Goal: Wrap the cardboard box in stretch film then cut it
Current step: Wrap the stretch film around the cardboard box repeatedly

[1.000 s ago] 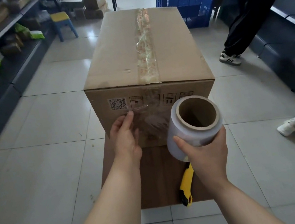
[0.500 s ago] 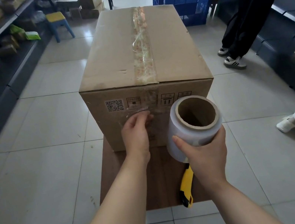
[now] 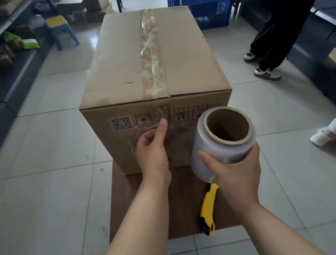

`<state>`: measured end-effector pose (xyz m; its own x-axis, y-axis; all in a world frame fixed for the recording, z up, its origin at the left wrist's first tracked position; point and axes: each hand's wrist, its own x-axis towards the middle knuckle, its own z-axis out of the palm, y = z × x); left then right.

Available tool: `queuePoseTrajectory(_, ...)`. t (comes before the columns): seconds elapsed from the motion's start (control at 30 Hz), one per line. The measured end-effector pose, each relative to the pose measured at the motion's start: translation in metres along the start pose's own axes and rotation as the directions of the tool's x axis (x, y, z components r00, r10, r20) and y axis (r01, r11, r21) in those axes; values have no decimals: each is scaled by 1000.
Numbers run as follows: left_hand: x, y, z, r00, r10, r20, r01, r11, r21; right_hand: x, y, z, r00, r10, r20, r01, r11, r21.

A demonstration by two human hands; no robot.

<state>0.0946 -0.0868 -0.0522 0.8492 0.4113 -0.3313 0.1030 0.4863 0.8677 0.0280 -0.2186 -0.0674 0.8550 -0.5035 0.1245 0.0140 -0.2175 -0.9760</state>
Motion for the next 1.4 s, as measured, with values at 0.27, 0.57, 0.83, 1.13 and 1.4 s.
queuePoseTrajectory(0.27,-3,-5,8,999,5,-40,-6,999,-34,12,2,-14,999,28,-27,-28,1000,5)
queuePoseTrajectory(0.57,0,-11,10,997,18,-73,-20,999,-26,18,6,-9,987,92,-135,-88,995,39)
queuePoseTrajectory(0.83,3,-14,9,998,-10,-62,7,999,-52,22,11,-1,970,85,-228,-76,996,49)
queuePoseTrajectory(1.13,3,-13,7,998,-17,-65,14,999,-44,29,8,4,948,105,-301,-71,990,124)
queuePoseTrajectory(1.4,3,-12,7,998,-21,-64,18,998,-56,30,17,1,968,82,-238,-52,990,128)
